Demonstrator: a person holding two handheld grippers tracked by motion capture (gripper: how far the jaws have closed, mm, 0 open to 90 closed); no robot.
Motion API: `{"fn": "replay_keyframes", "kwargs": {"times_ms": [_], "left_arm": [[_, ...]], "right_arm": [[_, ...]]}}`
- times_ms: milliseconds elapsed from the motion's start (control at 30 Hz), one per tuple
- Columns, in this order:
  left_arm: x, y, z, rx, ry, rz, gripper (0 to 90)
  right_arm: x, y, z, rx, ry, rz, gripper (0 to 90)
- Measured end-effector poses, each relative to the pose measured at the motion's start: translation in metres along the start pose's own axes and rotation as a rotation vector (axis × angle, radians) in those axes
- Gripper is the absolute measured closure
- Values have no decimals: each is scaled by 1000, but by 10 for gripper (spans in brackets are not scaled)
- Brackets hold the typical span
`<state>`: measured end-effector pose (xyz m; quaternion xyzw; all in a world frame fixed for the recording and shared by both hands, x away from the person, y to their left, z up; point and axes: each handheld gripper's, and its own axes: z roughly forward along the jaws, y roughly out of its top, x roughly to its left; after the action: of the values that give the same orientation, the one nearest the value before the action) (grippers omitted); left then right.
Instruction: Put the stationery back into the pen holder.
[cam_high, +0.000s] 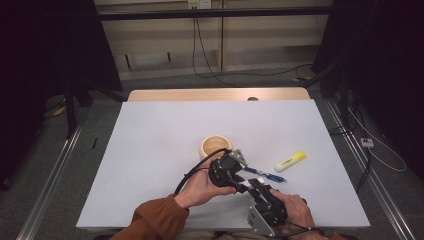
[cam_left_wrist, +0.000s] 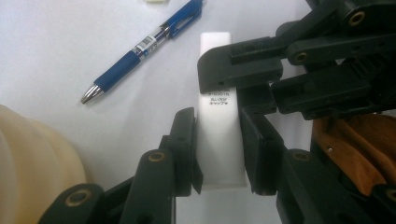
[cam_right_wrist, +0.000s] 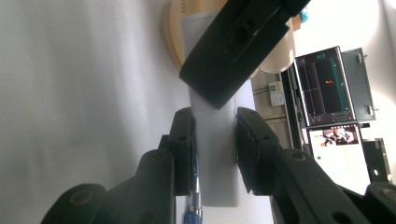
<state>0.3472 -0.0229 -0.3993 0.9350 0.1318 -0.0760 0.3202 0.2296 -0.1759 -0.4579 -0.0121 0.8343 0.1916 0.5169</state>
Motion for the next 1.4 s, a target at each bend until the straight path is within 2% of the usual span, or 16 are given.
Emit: {"fn": "replay_keyframes", "kwargs": {"times_ms": [67, 100, 200, 267, 367, 533, 667, 733, 833, 867, 933, 1067, 1167, 1400], "left_arm": [[1, 0, -2, -4, 0, -2, 675], [2, 0, -2, -13, -18, -5, 674], [1, 0, -1, -16, -13, 22, 671], [1, -1, 0, -21, -16, 21, 663], [1, -2, 0, -39, -18, 4, 603], [-1, -9, -2, -25, 28, 22, 476], [-3, -17, -6, -41, 62, 9, 343], [-6, -22, -8, -42, 85, 7, 299], [-9, -31, -11, -44, 96, 9, 258], [-10, -33, -12, -51, 105, 9, 233], [-11, -40, -15, -53, 122, 18, 210], [-11, -55, -22, -84, 150, 1, 152], [-12, -65, -27, -111, 193, -38, 81], [-11, -88, -41, -154, 208, -77, 71]], "right_arm": [[0, 0, 0, -3, 3, 3, 705], [0, 0, 0, -13, -2, 17, 708], [-1, -1, -1, -15, 6, 25, 713], [-1, -1, -1, -13, 8, 43, 717], [-3, -2, -1, -15, 16, 54, 718], [-5, -5, -1, -10, 23, 102, 718], [-9, -9, -1, -2, 25, 130, 718], [-10, -10, -2, 2, 28, 162, 718], [-14, -14, -1, -6, 41, 217, 718], [-15, -15, -2, 6, 41, 257, 717], [-17, -17, -1, 2, 56, 299, 718], [-21, -22, -1, -1, 68, 366, 718], [-24, -24, 0, -3, 75, 412, 717], [-30, -31, 1, -19, 108, 547, 717]]}}
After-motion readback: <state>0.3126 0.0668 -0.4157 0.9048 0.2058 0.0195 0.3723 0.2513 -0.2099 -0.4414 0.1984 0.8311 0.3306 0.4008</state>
